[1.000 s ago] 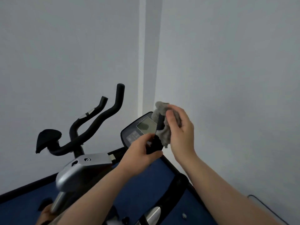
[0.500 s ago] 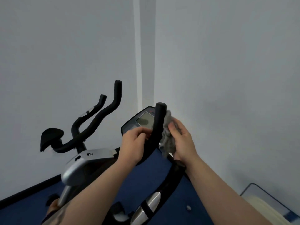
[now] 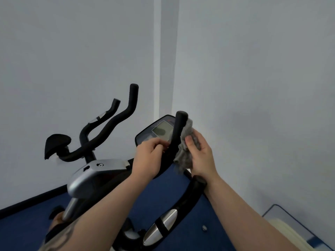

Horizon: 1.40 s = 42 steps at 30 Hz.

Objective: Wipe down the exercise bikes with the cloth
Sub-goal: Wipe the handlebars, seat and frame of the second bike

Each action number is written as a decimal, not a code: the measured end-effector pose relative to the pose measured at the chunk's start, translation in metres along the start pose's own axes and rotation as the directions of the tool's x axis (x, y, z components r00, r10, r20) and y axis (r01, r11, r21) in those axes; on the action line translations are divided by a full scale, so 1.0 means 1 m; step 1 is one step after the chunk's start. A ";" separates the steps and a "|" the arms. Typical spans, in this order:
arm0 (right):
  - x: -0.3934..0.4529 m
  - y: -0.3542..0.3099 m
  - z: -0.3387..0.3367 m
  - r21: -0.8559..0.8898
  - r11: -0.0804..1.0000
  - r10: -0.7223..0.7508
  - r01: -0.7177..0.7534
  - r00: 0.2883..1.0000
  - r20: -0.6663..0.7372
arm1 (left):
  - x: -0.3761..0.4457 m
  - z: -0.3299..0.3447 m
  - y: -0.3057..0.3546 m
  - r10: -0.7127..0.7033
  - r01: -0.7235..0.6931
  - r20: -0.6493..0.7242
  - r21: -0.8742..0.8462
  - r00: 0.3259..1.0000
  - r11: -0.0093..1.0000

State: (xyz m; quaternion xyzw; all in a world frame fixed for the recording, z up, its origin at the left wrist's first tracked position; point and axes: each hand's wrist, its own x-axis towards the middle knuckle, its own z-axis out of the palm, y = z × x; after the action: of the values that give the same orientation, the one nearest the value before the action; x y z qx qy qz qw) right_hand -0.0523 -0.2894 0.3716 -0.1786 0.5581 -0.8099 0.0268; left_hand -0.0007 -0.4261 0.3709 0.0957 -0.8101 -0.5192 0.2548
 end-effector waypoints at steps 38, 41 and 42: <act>-0.077 -0.007 0.100 -0.997 0.055 -0.190 0.047 0.981 0.036 | -0.053 -0.096 -0.061 0.078 -0.300 0.465 0.425 0.882 0.854; -0.079 -0.001 0.097 -0.992 0.082 -0.143 0.092 0.987 0.079 | -0.053 -0.106 -0.065 0.091 -0.288 0.522 0.311 0.848 0.906; -0.072 -0.006 0.093 -0.993 0.101 -0.152 0.061 0.987 0.045 | -0.054 -0.110 -0.066 0.089 -0.279 0.536 0.286 0.840 0.917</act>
State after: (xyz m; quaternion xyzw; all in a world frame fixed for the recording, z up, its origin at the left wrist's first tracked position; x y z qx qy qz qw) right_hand 0.0457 -0.3527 0.3877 -0.1627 0.9416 -0.2363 -0.1763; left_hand 0.0940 -0.5200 0.3317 -0.0811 -0.9334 -0.3445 0.0584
